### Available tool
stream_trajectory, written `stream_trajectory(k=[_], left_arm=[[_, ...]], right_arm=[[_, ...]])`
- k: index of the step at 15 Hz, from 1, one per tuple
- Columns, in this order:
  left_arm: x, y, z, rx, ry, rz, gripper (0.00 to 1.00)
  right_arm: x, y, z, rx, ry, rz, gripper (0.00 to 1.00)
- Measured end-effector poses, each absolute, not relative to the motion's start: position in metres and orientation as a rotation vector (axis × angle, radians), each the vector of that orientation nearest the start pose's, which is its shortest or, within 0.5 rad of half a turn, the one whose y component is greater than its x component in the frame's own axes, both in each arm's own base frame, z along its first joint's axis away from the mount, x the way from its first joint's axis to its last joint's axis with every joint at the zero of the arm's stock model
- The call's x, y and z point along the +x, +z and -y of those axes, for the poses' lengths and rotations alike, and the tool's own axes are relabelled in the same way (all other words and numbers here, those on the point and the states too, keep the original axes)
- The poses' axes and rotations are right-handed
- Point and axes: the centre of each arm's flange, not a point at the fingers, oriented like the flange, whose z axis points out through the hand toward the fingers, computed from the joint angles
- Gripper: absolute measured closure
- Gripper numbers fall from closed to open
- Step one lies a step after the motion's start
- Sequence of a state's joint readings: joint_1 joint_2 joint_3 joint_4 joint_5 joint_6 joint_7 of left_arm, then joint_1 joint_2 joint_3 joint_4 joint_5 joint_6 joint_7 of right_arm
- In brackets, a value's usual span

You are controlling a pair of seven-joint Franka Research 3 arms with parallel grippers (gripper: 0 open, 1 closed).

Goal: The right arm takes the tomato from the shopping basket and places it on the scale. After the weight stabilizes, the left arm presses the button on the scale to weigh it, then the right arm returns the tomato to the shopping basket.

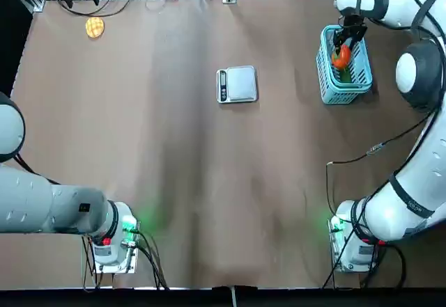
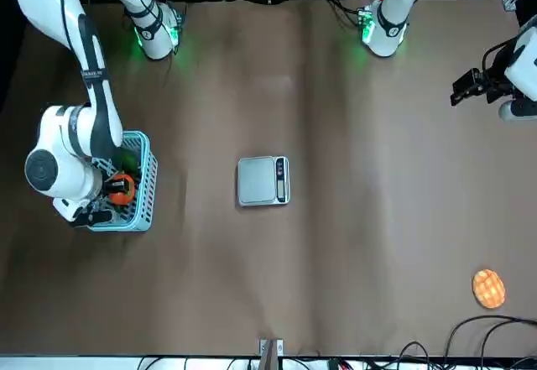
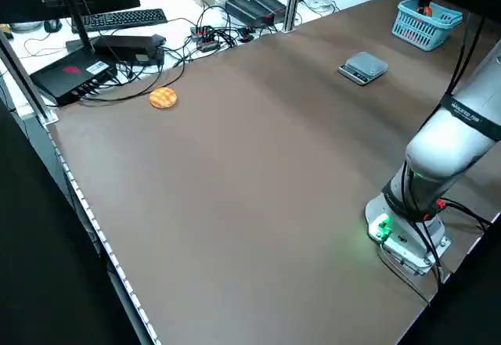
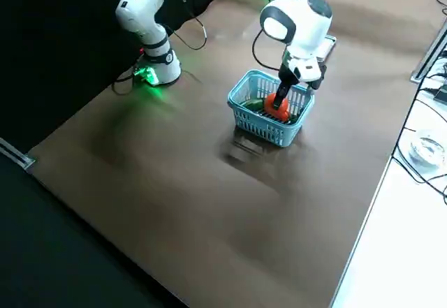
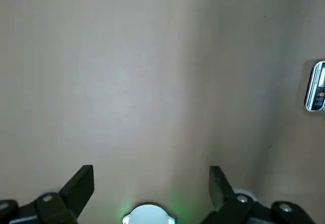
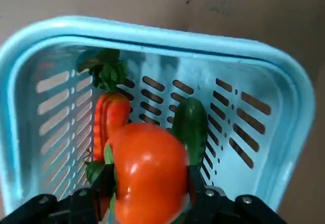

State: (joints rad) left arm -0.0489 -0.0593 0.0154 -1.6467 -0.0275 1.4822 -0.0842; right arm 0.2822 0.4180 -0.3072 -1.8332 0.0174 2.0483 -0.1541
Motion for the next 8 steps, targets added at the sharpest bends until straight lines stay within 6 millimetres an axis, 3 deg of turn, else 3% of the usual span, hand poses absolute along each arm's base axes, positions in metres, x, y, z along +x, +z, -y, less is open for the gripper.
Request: stream_trajectory(k=[4, 8], left_arm=[[0.524, 0.615, 0.019, -3.159, 0.166, 0.083, 0.0], [0.524, 0.616, 0.02, -3.157, 0.163, 0.113, 0.0]], right_arm=[[0.611, 0.272, 0.007, -3.22, 0.306, 0.207, 0.37], [0.609, 0.268, 0.011, -3.22, 0.311, 0.199, 0.37]])
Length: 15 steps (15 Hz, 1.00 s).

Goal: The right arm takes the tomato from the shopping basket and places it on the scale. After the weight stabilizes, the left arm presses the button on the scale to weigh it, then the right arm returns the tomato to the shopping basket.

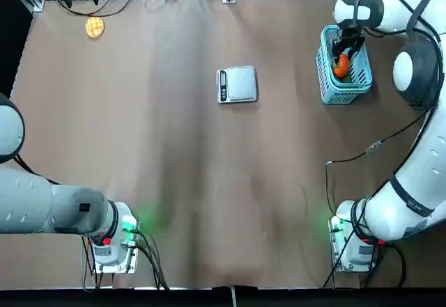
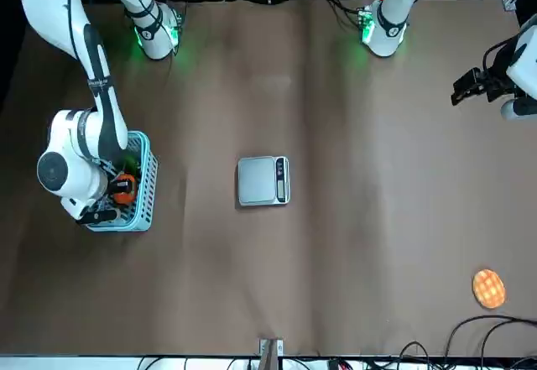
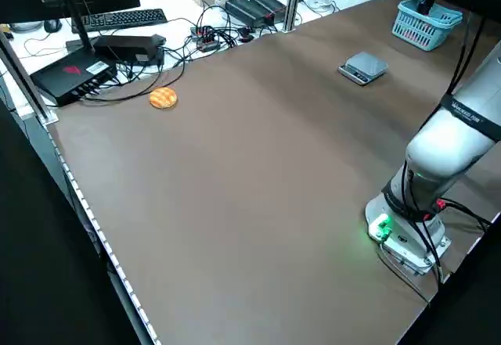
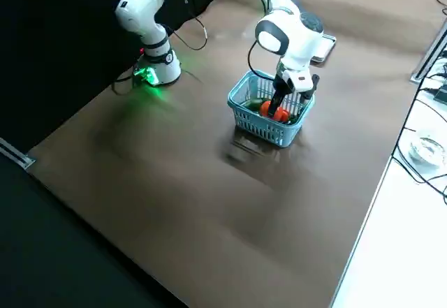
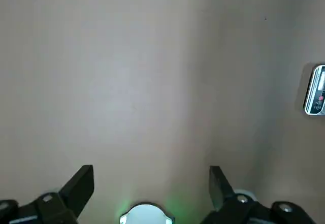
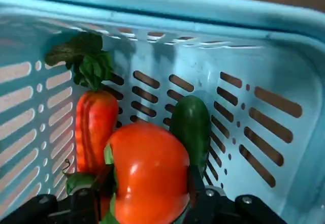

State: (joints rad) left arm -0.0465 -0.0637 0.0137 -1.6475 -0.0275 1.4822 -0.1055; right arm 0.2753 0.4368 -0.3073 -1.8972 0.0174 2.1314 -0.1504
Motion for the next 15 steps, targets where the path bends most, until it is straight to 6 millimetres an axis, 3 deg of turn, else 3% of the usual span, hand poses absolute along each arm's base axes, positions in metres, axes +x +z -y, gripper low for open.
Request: stream_trajectory(k=[4, 6, 7, 10, 12, 15], left_arm=[[0.523, 0.616, 0.022, -3.155, 0.162, 0.127, 0.0], [0.523, 0.617, 0.024, -3.153, 0.16, 0.145, 0.0], [0.523, 0.617, 0.024, -3.153, 0.16, 0.147, 0.0], [0.523, 0.617, 0.024, -3.153, 0.16, 0.148, 0.0], [0.523, 0.617, 0.024, -3.153, 0.159, 0.147, 0.0], [0.522, 0.618, 0.025, -3.153, 0.158, 0.144, 0.0]], right_arm=[[0.608, 0.266, 0.011, -3.219, 0.318, 0.198, 0.34], [0.608, 0.266, 0.01, -3.218, 0.318, 0.2, 0.2], [0.607, 0.266, 0.009, -3.218, 0.323, 0.202, 0.2], [0.606, 0.268, 0.007, -3.212, 0.348, 0.205, 0.07], [0.613, 0.288, 0.005, -3.215, 0.289, 0.208, 0.01], [0.623, 0.355, 0.001, -3.201, 0.237, 0.201, 0.0]])
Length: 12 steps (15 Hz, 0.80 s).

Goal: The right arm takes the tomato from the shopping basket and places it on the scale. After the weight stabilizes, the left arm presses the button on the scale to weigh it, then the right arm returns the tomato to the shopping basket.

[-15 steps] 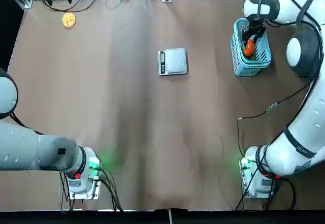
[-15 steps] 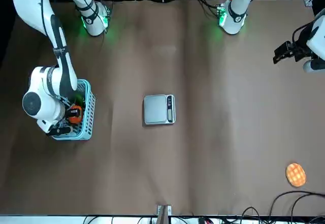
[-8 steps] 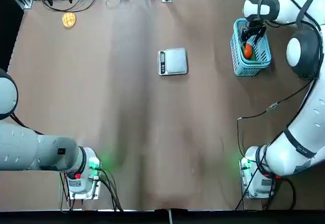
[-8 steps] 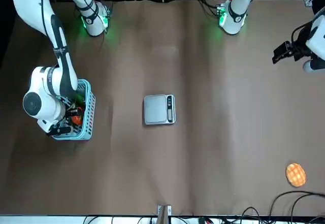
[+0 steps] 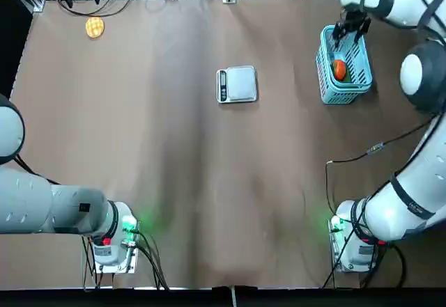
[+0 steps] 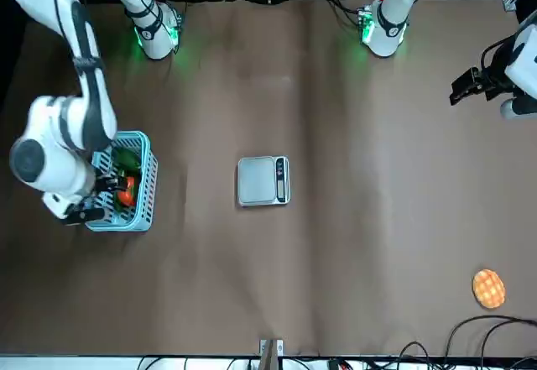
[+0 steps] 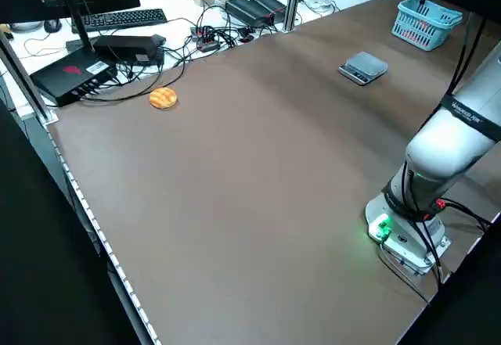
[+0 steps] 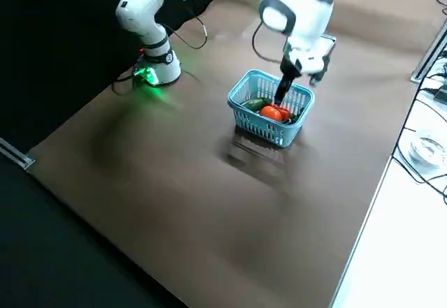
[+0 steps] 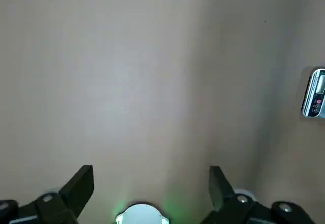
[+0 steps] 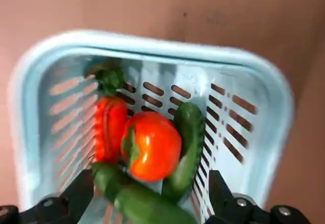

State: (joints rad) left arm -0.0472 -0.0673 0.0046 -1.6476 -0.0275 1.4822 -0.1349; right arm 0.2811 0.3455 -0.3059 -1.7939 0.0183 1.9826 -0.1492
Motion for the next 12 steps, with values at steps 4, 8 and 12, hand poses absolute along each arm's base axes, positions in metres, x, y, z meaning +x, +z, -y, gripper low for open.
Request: stream_trajectory(k=[4, 8, 12], left_arm=[[0.522, 0.618, 0.026, -3.154, 0.156, 0.132, 0.0], [0.523, 0.618, 0.024, -3.137, 0.148, 0.12, 0.0], [0.523, 0.618, 0.023, -3.133, 0.145, 0.122, 0.0]], right_arm=[[0.615, 0.453, 0.002, -3.151, 0.158, 0.166, 0.0], [0.587, 0.517, 0.007, -3.111, 0.124, 0.162, 0.0], [0.583, 0.57, 0.011, -3.109, 0.07, 0.167, 0.0]])
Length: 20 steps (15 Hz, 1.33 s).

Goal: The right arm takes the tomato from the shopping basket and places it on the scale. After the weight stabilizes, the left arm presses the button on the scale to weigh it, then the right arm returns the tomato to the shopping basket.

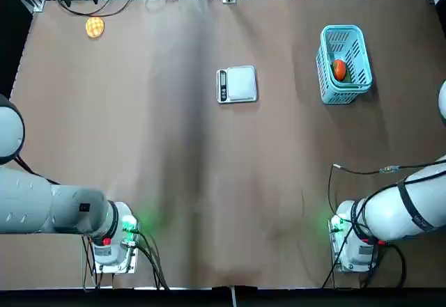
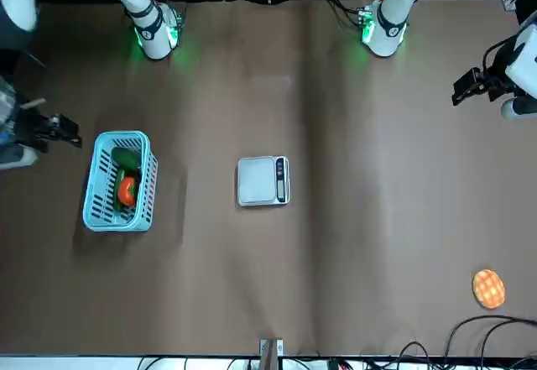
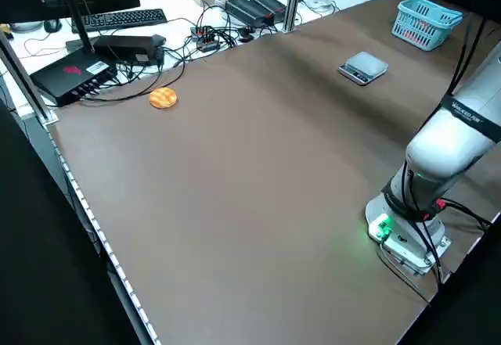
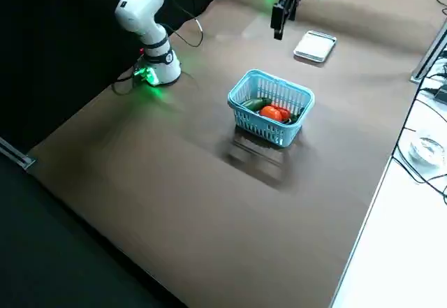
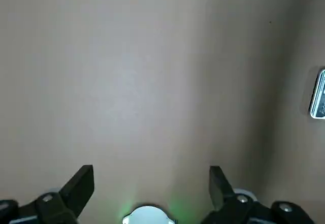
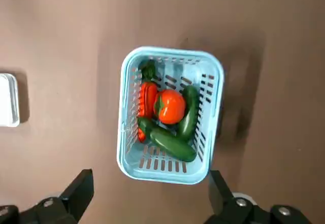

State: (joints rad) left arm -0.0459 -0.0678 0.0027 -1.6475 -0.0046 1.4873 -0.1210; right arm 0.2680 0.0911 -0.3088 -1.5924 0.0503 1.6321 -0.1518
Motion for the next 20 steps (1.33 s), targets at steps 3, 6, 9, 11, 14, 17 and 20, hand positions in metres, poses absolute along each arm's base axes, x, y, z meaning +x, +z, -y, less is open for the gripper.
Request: stream_trajectory(k=[3, 6, 9, 11, 14, 17, 20], left_arm=[[0.523, 0.618, 0.022, -3.133, 0.144, 0.123, 0.0], [0.523, 0.618, 0.023, -3.133, 0.143, 0.123, 0.0], [0.523, 0.618, 0.023, -3.133, 0.143, 0.122, 0.0], [0.523, 0.618, 0.023, -3.133, 0.143, 0.121, 0.0], [0.523, 0.618, 0.023, -3.133, 0.143, 0.121, 0.0], [0.523, 0.618, 0.023, -3.133, 0.143, 0.121, 0.0], [0.523, 0.618, 0.023, -3.133, 0.143, 0.121, 0.0]], right_arm=[[0.58, 0.595, 0.035, -3.103, 0.055, 0.184, 0.01], [0.573, 0.594, 0.057, -3.089, 0.092, 0.174, 0.04], [0.563, 0.596, 0.061, -3.081, 0.094, 0.174, 0.09], [0.556, 0.597, 0.061, -3.077, 0.098, 0.176, 0.07], [0.552, 0.596, 0.067, -3.079, 0.112, 0.159, 0.06], [0.551, 0.597, 0.058, -3.106, 0.121, 0.172, 0.06], [0.547, 0.599, 0.042, -3.124, 0.125, 0.172, 0.06]])
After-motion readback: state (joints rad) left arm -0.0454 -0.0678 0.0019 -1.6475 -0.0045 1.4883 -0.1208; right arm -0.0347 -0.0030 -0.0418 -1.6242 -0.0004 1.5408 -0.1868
